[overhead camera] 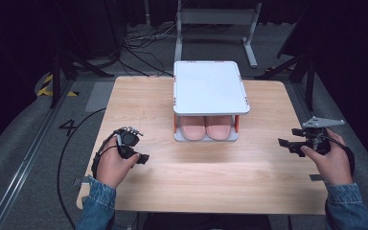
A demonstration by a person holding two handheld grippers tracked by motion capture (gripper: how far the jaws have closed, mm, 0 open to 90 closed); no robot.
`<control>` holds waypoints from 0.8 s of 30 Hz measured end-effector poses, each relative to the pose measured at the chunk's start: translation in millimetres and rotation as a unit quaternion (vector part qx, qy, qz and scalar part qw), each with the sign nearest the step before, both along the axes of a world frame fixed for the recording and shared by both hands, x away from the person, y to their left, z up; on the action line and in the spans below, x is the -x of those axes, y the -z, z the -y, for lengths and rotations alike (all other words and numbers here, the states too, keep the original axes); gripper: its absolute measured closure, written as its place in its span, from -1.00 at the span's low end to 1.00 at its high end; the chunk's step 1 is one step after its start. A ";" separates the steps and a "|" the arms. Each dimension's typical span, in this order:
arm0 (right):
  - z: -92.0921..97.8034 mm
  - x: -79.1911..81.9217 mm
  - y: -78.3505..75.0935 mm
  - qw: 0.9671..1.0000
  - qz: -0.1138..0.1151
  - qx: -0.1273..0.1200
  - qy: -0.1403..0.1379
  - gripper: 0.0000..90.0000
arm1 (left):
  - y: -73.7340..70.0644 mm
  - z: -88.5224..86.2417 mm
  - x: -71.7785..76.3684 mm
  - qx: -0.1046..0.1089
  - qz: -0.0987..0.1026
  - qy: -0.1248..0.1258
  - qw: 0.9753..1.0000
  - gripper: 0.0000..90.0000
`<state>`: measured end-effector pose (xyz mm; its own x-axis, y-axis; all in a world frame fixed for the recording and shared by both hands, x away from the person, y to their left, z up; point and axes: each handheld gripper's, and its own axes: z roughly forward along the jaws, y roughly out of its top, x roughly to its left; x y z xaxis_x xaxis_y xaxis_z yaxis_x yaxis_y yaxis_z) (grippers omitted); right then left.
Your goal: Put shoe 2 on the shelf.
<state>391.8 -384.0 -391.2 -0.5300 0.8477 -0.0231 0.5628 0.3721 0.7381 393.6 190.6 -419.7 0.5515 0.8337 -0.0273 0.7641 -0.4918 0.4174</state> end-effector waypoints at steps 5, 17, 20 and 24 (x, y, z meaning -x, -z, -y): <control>28.8 2.3 10.7 1.000 -0.009 -0.024 0.011 -0.64 | 1.2 -2.5 -1.4 0.009 0.005 0.003 1.000 -0.56; 47.7 1.6 43.3 1.000 -0.005 -0.021 0.000 -0.65 | 1.2 -4.9 -0.1 0.007 0.053 0.026 0.998 -0.61; 49.5 -0.4 53.6 1.000 -0.005 -0.013 -0.004 -0.65 | 3.6 -5.9 -0.8 0.016 0.057 0.030 0.998 -0.61; 48.0 -5.1 66.2 1.000 -0.015 -0.001 -0.013 -0.65 | 3.9 -6.8 -1.4 0.016 0.069 0.035 0.997 -0.62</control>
<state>396.9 -432.1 -457.4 -0.5519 0.8339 -0.0061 0.5750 0.3858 0.7215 395.0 197.3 -423.6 0.6091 0.7926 0.0261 0.6624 -0.5266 0.5329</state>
